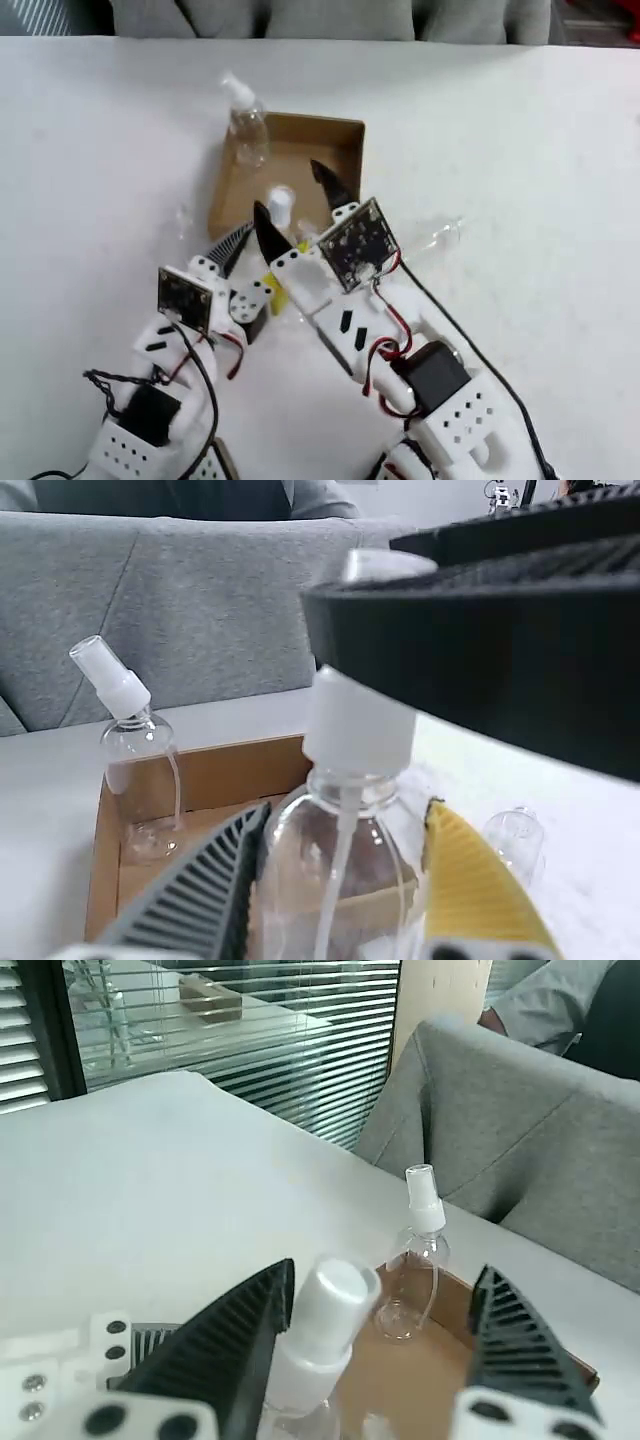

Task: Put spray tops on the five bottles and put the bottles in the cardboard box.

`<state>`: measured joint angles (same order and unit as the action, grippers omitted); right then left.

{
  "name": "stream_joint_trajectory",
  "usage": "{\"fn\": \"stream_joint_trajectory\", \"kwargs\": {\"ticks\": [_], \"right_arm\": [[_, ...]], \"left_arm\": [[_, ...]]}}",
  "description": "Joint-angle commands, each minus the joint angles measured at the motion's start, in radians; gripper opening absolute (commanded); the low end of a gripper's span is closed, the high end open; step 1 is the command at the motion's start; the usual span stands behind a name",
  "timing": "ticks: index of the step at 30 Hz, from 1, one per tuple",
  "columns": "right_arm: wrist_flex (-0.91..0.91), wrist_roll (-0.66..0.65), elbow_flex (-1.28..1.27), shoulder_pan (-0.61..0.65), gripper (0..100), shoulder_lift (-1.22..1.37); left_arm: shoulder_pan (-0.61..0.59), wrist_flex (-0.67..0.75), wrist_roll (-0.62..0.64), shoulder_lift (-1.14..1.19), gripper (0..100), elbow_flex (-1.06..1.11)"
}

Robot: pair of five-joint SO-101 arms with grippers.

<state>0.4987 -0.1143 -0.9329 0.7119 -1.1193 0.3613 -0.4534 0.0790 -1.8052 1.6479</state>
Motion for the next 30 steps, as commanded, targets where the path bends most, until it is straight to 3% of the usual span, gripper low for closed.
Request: {"fn": "stream_joint_trajectory", "kwargs": {"ticks": [1,6,10,14,18,23,30], "right_arm": [[0.048,0.017,0.084,0.008,25.4,-0.038],[0.058,0.017,0.124,0.008,23.0,-0.136],[0.114,0.017,0.130,0.007,1.6,-0.205],[0.288,0.017,0.123,-0.025,6.7,-0.272],[0.432,0.017,0.083,-0.143,2.7,-0.325],[0.372,0.017,-0.143,-0.323,1.7,-0.389],[0.085,0.017,-0.519,-0.481,1.7,-0.490]], "left_arm": [[0.004,0.037,0.005,-0.016,2,-0.011],[0.004,0.037,0.005,-0.016,2,-0.011],[0.002,0.038,0.005,-0.016,2,-0.011],[-0.002,0.038,0.005,-0.016,2,-0.015],[-0.059,0.101,0.005,-0.016,2,-0.008],[-0.160,0.218,0.005,-0.016,2,-0.011],[-0.298,0.245,0.005,0.061,2,-0.150]]}}
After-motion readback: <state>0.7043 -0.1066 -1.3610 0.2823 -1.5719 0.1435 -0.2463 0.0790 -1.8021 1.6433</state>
